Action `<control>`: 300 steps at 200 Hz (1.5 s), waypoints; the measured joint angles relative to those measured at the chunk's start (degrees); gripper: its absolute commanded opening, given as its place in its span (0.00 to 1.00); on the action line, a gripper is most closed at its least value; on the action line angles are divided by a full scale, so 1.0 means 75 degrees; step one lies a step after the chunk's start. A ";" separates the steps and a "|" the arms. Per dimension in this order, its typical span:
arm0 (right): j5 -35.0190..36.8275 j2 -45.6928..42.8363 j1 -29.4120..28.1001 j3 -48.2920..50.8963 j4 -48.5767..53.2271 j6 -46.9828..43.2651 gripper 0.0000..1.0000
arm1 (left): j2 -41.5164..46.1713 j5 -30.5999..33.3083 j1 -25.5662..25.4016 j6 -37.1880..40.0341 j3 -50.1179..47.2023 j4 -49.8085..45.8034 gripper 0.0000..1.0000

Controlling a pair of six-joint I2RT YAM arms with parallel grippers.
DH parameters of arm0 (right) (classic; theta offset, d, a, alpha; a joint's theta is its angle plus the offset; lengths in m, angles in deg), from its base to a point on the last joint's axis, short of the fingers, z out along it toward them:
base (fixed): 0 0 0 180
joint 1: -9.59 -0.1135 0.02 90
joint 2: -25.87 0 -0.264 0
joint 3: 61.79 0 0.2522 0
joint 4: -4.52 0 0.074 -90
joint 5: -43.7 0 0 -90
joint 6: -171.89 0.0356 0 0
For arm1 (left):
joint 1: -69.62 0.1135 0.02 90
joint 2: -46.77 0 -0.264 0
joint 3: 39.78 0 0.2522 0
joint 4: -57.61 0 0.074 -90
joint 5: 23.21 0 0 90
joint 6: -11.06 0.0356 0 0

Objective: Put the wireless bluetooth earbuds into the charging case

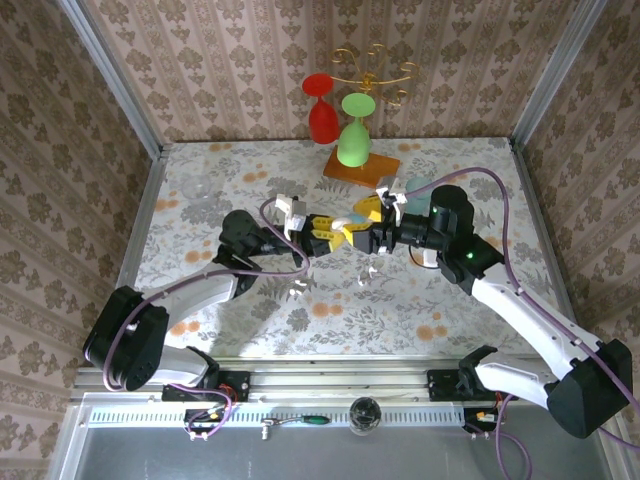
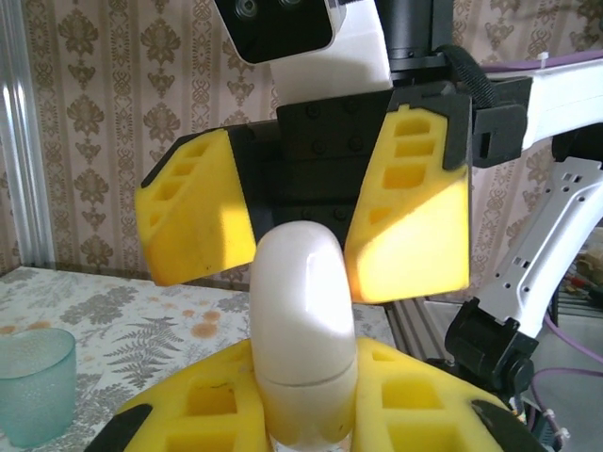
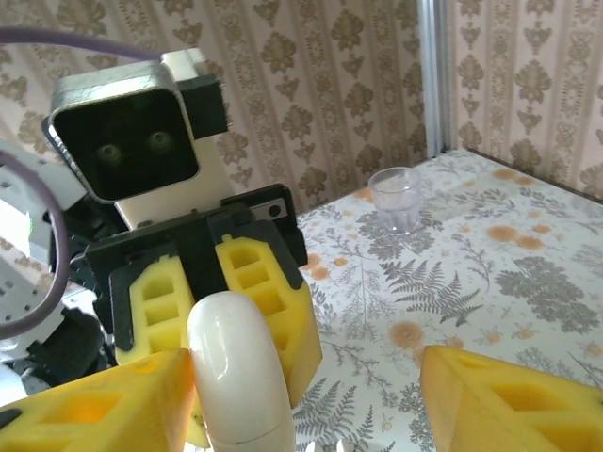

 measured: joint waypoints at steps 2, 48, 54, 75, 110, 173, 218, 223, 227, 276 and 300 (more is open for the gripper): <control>0.0047 0.0000 -0.0006 -0.0017 0.0023 0.0026 0.69 | 0.0000 0.0000 0.0006 0.0015 0.0000 -0.0009 0.00; 0.0705 0.0000 -0.0006 -0.0274 0.0099 0.0213 0.74 | 0.0000 -0.0050 0.0009 0.0405 -0.0009 -0.0114 0.00; 0.0731 0.0000 -0.0006 -0.0277 0.0102 0.0219 0.74 | 0.0003 -0.0052 0.0012 0.0440 -0.0020 -0.0114 0.00; 0.0734 0.0000 -0.0006 -0.0277 0.0105 0.0268 0.77 | 0.0006 -0.0052 0.0029 0.0595 -0.0117 -0.0108 0.00; 0.0685 -0.0146 -0.0006 -0.0277 0.0184 0.0347 0.80 | 0.0006 -0.0055 0.0201 0.0845 -0.0344 -0.0102 0.00; 0.1524 -0.0332 -0.0006 -0.0291 0.1032 0.0857 0.75 | 0.0495 0.0050 0.0839 0.1445 -0.0892 -0.0557 0.00; 0.2349 0.0431 -0.0058 -0.0297 0.2002 0.1524 0.75 | 0.1722 0.0321 0.1527 0.2270 -0.1288 -0.1888 0.00; 0.2398 0.0568 -0.0082 -0.0303 0.2116 0.1562 0.75 | 0.1851 0.0335 0.1711 0.2296 -0.1343 -0.1990 0.00; 0.2428 0.0653 -0.0099 -0.0309 0.2197 0.1585 0.75 | 0.1929 0.0350 0.1830 0.2317 -0.1381 -0.2069 0.00; 0.2906 0.2471 -0.1105 -0.1236 0.3375 0.1565 0.71 | 0.3226 0.1408 0.2993 0.2667 -0.1740 -0.3226 0.00; 0.3016 0.3468 -0.1620 -0.1877 0.3643 0.1568 0.62 | 0.3200 0.1993 0.3445 0.2623 -0.1740 -0.3276 0.00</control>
